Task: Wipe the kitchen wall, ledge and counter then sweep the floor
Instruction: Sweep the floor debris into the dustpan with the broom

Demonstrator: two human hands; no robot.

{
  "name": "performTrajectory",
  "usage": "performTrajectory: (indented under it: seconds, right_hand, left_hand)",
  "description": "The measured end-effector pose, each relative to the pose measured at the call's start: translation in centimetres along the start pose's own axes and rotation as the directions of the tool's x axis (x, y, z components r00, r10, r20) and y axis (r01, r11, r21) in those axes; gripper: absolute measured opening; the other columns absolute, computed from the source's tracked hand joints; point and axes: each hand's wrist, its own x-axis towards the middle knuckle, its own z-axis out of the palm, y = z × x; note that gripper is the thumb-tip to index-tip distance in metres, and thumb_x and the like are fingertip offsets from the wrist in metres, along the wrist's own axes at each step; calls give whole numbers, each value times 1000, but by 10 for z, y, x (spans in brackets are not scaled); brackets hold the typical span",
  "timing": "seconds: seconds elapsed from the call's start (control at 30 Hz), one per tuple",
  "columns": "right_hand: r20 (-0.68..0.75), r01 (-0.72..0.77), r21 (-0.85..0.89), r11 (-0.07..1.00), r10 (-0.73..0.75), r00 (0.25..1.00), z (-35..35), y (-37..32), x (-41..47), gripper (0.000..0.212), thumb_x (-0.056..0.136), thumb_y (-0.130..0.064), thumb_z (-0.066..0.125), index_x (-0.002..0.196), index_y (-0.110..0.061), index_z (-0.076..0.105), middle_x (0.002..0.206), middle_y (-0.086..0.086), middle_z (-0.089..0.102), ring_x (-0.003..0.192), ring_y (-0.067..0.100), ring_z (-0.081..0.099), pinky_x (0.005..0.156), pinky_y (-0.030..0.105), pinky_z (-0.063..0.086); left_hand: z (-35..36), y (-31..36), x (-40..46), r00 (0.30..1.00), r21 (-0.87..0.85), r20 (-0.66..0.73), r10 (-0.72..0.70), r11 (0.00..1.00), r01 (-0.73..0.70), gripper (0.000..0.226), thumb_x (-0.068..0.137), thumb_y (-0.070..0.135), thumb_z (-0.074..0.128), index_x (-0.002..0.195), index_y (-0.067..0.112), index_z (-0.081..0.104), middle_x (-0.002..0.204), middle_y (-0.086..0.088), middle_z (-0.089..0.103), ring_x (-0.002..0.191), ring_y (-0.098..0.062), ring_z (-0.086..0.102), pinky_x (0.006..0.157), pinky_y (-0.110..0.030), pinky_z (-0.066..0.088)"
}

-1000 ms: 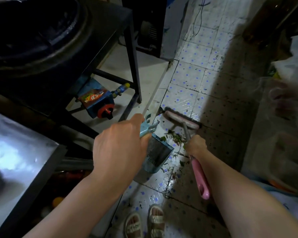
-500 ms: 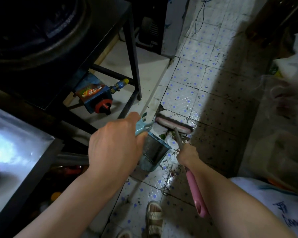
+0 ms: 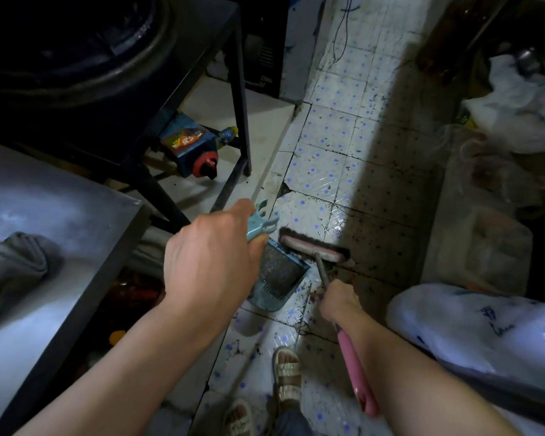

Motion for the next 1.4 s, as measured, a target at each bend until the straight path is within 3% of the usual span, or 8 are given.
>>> performTrajectory:
  seconds: [0.13, 0.37, 0.43, 0.53, 0.7, 1.13, 1.27, 1.4]
  right_hand:
    - [-7, -34, 83, 996, 34, 999, -1, 2, -16, 30, 91, -15, 57, 119, -4, 57, 111, 11, 63, 96, 26, 63, 68, 28, 48]
    - [-38, -83, 188, 979, 92, 995, -21, 14, -6, 28, 91, -8, 57, 117, 1, 56, 99, 11, 61, 63, 16, 52, 52, 21, 41]
    - [-53, -96, 228, 969, 110, 992, -29, 17, 5, 30, 89, -8, 58, 117, 2, 56, 106, 15, 63, 81, 24, 63, 57, 24, 45]
    - [-75, -122, 274, 954, 148, 986, -40, 25, 27, 32, 89, -7, 57, 119, 3, 55, 116, 19, 61, 103, 32, 61, 71, 29, 45]
    - [-80, -183, 339, 923, 222, 972, -57, 46, 65, 38, 86, -11, 59, 121, 4, 55, 122, 23, 59, 111, 36, 57, 92, 38, 48]
    - [32, -296, 408, 864, 310, 950, -56, 69, 95, 36, 90, -11, 55, 122, 6, 53, 125, 23, 56, 114, 37, 55, 90, 34, 45]
    - [64, -287, 413, 864, 286, 956, -35, 60, 72, 35, 92, -11, 53, 123, 3, 51, 122, 21, 58, 108, 34, 58, 76, 30, 43]
    - [86, -278, 421, 864, 267, 960, -15, 48, 43, 36, 90, -11, 55, 123, 4, 50, 119, 20, 59, 104, 32, 59, 73, 28, 43]
  left_hand:
    - [-5, -4, -14, 1000, -4, 8, 30, 1000, -30, 24, 89, 45, 53, 105, 26, 49, 73, 3, 57, 67, -22, 55, 56, -29, 36]
    - [-1, 11, -11, 997, -22, 20, 76, 997, -75, 23, 89, 44, 52, 103, 27, 49, 77, 1, 59, 73, -25, 59, 62, -32, 47]
    - [2, 18, -5, 996, -18, 26, 80, 997, -80, 21, 89, 44, 52, 101, 26, 49, 76, 1, 59, 72, -25, 59, 60, -31, 45]
    - [11, 34, 7, 995, -13, 39, 91, 996, -90, 20, 89, 44, 53, 98, 26, 49, 74, 3, 58, 71, -24, 58, 57, -30, 43]
    - [23, 61, 34, 992, 9, 41, 116, 993, -117, 22, 90, 45, 52, 101, 26, 48, 76, 3, 57, 70, -24, 56, 55, -29, 35]
    - [42, 89, 52, 982, 2, 88, 165, 986, -166, 24, 90, 47, 51, 103, 28, 46, 73, 6, 49, 70, -21, 52, 57, -29, 36]
    - [35, 73, 38, 981, 2, 89, 175, 984, -176, 23, 90, 47, 52, 98, 27, 45, 71, 6, 51, 70, -23, 57, 55, -28, 34]
    - [24, 47, 12, 981, 18, 86, 173, 984, -175, 23, 89, 48, 53, 95, 28, 43, 69, 5, 49, 67, -23, 53, 54, -28, 33]
